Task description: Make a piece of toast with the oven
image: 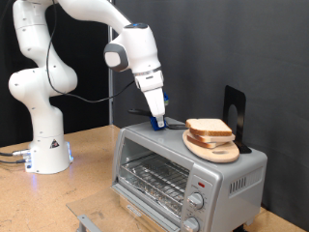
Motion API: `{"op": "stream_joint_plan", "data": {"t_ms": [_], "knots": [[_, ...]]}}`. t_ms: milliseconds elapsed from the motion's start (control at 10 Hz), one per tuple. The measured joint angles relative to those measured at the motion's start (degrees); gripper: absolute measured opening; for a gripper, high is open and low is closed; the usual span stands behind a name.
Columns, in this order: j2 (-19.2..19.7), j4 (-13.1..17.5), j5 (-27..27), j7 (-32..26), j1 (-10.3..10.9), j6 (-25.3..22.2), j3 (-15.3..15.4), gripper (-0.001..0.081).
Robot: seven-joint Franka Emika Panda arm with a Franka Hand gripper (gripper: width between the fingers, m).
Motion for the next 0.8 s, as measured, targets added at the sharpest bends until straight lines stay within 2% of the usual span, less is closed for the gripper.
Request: {"op": "stream_joint_plan", "data": {"t_ms": [800], "knots": [[-2.32, -1.15, 0.72, -1.09, 0.00, -2.01, -0.47, 0.0808]]}}
